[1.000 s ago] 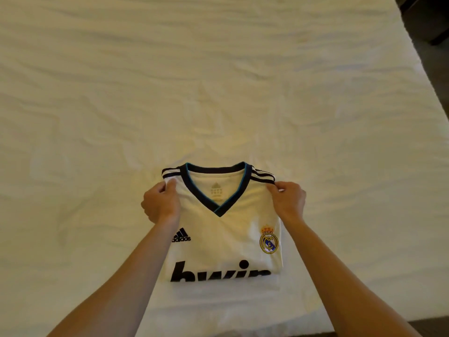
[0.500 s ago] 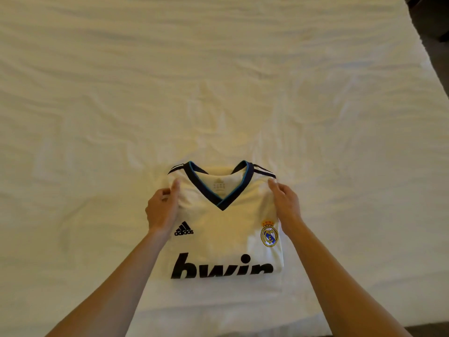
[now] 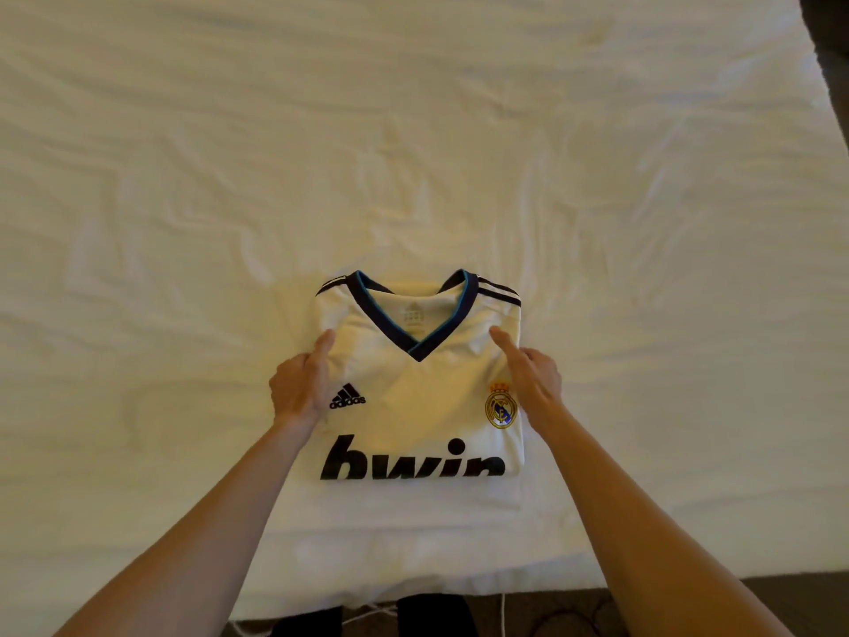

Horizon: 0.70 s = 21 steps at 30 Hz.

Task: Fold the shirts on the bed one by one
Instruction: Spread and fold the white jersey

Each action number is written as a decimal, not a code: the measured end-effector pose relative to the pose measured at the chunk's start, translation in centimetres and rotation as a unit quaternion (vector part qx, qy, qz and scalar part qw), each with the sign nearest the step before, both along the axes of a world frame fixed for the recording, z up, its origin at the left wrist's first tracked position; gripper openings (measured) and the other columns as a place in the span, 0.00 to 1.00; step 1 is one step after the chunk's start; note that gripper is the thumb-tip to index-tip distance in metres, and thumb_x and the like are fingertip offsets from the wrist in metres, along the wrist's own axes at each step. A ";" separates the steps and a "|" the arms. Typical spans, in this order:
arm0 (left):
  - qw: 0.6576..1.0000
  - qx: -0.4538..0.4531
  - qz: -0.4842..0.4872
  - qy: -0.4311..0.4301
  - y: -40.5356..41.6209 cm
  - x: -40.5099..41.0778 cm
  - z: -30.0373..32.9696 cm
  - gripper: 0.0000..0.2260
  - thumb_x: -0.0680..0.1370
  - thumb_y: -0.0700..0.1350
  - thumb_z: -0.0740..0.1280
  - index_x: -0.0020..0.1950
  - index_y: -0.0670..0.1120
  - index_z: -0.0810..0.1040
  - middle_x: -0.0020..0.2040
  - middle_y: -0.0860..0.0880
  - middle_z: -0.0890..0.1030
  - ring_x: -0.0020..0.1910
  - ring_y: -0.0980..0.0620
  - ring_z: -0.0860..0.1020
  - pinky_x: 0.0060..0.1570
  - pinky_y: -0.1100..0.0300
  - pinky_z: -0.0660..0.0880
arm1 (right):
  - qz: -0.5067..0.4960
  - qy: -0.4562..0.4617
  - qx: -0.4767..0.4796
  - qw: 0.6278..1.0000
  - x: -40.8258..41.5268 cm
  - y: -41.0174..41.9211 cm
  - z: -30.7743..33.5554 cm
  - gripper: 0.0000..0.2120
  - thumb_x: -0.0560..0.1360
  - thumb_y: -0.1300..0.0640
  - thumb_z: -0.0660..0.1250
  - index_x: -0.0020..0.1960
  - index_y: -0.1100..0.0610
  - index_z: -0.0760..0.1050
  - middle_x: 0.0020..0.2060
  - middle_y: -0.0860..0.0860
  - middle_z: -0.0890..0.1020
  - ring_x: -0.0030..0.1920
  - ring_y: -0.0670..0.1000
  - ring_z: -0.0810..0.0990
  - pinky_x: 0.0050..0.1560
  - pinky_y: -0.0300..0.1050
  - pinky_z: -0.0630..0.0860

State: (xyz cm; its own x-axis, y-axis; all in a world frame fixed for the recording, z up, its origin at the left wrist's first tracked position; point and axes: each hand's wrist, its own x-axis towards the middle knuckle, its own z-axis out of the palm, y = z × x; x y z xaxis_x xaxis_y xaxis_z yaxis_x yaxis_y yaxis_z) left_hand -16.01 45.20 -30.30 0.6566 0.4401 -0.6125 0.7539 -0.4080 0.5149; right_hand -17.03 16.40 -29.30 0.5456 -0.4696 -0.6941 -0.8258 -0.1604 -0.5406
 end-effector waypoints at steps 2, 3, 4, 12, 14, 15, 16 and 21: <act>0.998 -0.060 0.015 0.013 0.6 0.8 0.4 0.28 0.72 0.71 0.65 0.33 0.45 0.76 0.37 0.48 0.78 0.44 0.44 0.77 0.43 0.51 0.69 | 0.005 0.029 0.060 0.998 0.9 -0.8 0.7 0.33 0.58 0.25 0.71 0.34 0.54 0.68 0.28 0.51 0.69 0.32 0.53 0.69 0.40 0.48 0.69; 0.995 -0.095 0.009 0.012 0.8 1.1 0.4 0.28 0.69 0.71 0.68 0.34 0.45 0.77 0.37 0.48 0.79 0.44 0.45 0.78 0.42 0.52 0.70 | 0.014 0.037 0.094 0.995 1.3 -1.3 0.7 0.33 0.57 0.26 0.73 0.36 0.56 0.70 0.29 0.52 0.70 0.33 0.53 0.69 0.40 0.49 0.71; 0.992 -0.127 -0.009 0.009 0.8 1.4 0.2 0.27 0.67 0.71 0.69 0.37 0.46 0.79 0.39 0.48 0.81 0.44 0.46 0.79 0.42 0.53 0.72 | 0.036 0.044 0.118 0.991 1.6 -1.7 0.6 0.34 0.57 0.27 0.74 0.37 0.57 0.72 0.29 0.53 0.72 0.32 0.53 0.71 0.40 0.48 0.72; 0.970 -0.210 -0.109 -0.060 -1.1 0.3 -3.1 0.19 0.78 0.60 0.67 0.62 0.48 0.80 0.55 0.50 0.84 0.56 0.49 0.81 0.61 0.50 0.76 | 0.088 -0.026 0.075 0.993 -1.4 0.4 -2.9 0.13 0.74 0.42 0.72 0.47 0.53 0.80 0.41 0.51 0.87 0.42 0.52 0.86 0.38 0.44 0.79; 0.972 -0.192 -0.123 -0.055 -0.6 0.8 -1.9 0.19 0.80 0.57 0.65 0.60 0.43 0.80 0.53 0.45 0.84 0.54 0.45 0.81 0.59 0.48 0.77 | 0.100 -0.043 0.033 0.993 -1.2 1.4 -1.8 0.14 0.78 0.46 0.68 0.51 0.57 0.79 0.46 0.53 0.85 0.46 0.54 0.84 0.40 0.44 0.77; 0.974 -0.182 -0.122 -0.062 -0.3 1.0 -0.8 0.18 0.81 0.56 0.65 0.58 0.42 0.80 0.52 0.43 0.84 0.52 0.43 0.81 0.56 0.49 0.77 | 0.101 -0.055 0.017 0.993 -1.0 2.0 -0.6 0.15 0.79 0.47 0.67 0.55 0.59 0.78 0.48 0.54 0.84 0.47 0.55 0.82 0.42 0.46 0.77; 0.975 -0.172 -0.123 -0.076 -0.1 1.4 0.7 0.17 0.81 0.56 0.65 0.56 0.42 0.80 0.49 0.42 0.84 0.50 0.43 0.81 0.51 0.50 0.77 | 0.101 -0.070 0.004 0.992 -0.6 2.5 0.8 0.17 0.79 0.47 0.66 0.58 0.60 0.77 0.50 0.54 0.83 0.48 0.55 0.81 0.45 0.47 0.76; 0.969 -0.105 -0.161 -0.153 2.6 5.3 14.4 0.16 0.81 0.56 0.65 0.37 0.48 0.72 0.31 0.49 0.74 0.32 0.49 0.73 0.32 0.56 0.65 | 0.136 -0.151 -0.032 0.979 4.0 4.9 14.5 0.19 0.79 0.47 0.66 0.61 0.61 0.76 0.53 0.56 0.81 0.50 0.55 0.79 0.48 0.47 0.74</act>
State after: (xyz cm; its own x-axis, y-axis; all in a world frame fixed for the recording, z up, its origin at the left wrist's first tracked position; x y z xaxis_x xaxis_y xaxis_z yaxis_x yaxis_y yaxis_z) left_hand -10.71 47.84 -15.86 0.9043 0.0694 -0.4212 0.4039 -0.4585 0.7916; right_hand -13.01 21.28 -14.77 0.8319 -0.3151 -0.4568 -0.5525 -0.3933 -0.7349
